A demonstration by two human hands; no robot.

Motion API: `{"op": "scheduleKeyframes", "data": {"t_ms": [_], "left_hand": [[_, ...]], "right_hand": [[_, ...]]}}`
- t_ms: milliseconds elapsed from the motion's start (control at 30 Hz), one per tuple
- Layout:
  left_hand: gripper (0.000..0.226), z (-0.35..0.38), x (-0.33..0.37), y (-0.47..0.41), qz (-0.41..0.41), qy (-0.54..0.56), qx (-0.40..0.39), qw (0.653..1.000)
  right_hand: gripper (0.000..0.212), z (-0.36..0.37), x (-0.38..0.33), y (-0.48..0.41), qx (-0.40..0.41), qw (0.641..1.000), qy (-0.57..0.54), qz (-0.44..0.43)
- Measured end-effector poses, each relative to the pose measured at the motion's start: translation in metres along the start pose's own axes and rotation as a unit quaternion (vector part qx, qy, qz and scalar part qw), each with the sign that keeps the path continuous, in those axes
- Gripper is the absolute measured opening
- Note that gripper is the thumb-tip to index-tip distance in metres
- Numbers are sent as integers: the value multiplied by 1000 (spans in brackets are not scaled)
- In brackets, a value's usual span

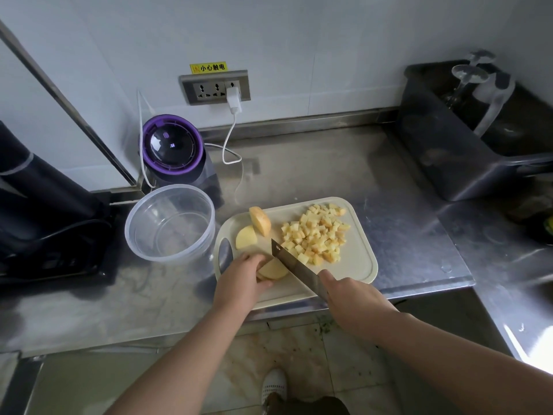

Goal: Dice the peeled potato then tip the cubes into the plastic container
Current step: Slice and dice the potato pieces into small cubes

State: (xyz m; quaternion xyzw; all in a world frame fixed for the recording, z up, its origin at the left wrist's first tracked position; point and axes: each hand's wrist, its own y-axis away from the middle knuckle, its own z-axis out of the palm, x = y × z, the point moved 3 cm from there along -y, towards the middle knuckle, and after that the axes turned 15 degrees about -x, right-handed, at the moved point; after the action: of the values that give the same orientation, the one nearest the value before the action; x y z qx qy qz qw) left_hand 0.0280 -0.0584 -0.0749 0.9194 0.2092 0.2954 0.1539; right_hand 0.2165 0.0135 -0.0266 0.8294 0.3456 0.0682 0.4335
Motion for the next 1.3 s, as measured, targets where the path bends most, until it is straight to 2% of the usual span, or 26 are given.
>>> {"op": "scheduleKeyframes", "data": {"t_ms": [200, 367, 500, 667, 900, 1133, 1200, 1300], "left_hand": [[41, 2, 1, -2, 17, 25, 5, 1000], [43, 3, 6, -5, 30, -36, -1, 999], [44, -4, 6, -10, 47, -85, -46, 994], [47, -15, 6, -18, 76, -144, -114, 980], [54, -6, 21, -18, 34, -168, -91, 981], [52, -13, 25, -22, 98, -210, -175, 957], [57, -13, 22, -20, 86, -190, -160, 965], [69, -5, 13, -12, -7, -81, -120, 989]], "right_hand": [[36, 5, -2, 3, -5, 1000, -6, -6], [36, 8, -7, 4, -3, 1000, -12, -9], [36, 5, -8, 8, -5, 1000, -20, -16], [22, -7, -2, 14, -2, 999, -29, -26], [31, -20, 1, 9, 10, 999, -26, -27], [28, -15, 3, 10, 8, 1000, -15, -10], [28, -14, 3, 10, 14, 1000, -18, -12], [26, -10, 2, 9, 19, 1000, -18, -13]]}}
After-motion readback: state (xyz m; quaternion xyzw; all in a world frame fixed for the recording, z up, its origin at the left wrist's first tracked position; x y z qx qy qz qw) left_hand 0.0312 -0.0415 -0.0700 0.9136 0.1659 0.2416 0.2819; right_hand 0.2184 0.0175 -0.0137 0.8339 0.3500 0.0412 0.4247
